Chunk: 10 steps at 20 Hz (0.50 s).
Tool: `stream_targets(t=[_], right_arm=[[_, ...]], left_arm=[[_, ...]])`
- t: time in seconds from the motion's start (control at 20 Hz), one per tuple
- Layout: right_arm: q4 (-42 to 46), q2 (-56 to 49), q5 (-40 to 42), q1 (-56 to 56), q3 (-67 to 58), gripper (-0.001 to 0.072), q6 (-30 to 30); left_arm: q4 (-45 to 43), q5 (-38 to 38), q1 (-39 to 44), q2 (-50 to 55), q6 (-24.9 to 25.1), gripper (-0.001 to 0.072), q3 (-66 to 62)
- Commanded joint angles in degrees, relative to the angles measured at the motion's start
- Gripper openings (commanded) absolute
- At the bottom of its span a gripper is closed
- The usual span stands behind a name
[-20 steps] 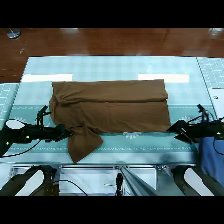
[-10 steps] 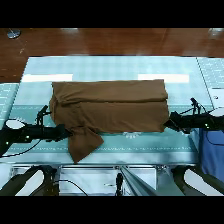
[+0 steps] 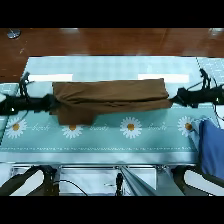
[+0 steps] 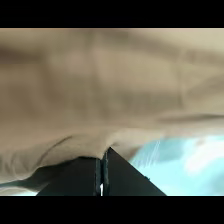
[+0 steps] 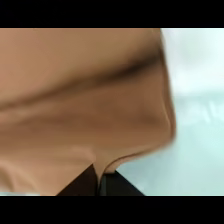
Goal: Fold the shirts.
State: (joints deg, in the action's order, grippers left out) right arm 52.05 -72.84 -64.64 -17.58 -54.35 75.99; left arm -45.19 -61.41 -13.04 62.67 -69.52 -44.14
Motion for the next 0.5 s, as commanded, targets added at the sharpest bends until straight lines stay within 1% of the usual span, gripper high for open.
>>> stream_targets(t=[0.0, 0.15, 0.2, 0.25, 0.35, 0.45], right_arm=[[-4.26, -6.99, 1.62, 2.27, -10.36, 0.003, 0.72], [-7.69, -14.69, 4.57, 3.82, -17.49, 0.003, 2.05], [-8.68, -17.2, 5.14, 3.96, -19.82, 0.003, 2.86], [-9.35, -19.39, 5.14, 3.96, -21.9, 0.003, 3.15], [-10.86, -23.41, 4.76, 4.22, -25.38, 0.003, 3.17], [-12.87, -26.49, 4.94, 4.2, -26.84, 0.003, 3.04]], left_arm=[[-0.42, 1.86, 1.66, 9.92, -2.58, 0.0021, -12.11], [-0.33, 0.68, 2.73, 21.94, -5.42, 0.0021, -22.14], [-0.22, -0.81, 2.71, 25.81, -6.95, 0.0021, -25.62], [-0.26, -2.84, 2.69, 29.29, -7.28, 0.0021, -28.83], [-0.33, -6.23, 2.69, 34.69, -7.87, 0.0021, -33.48], [-0.44, -6.45, 2.69, 38.14, -8.66, 0.0021, -36.22]])
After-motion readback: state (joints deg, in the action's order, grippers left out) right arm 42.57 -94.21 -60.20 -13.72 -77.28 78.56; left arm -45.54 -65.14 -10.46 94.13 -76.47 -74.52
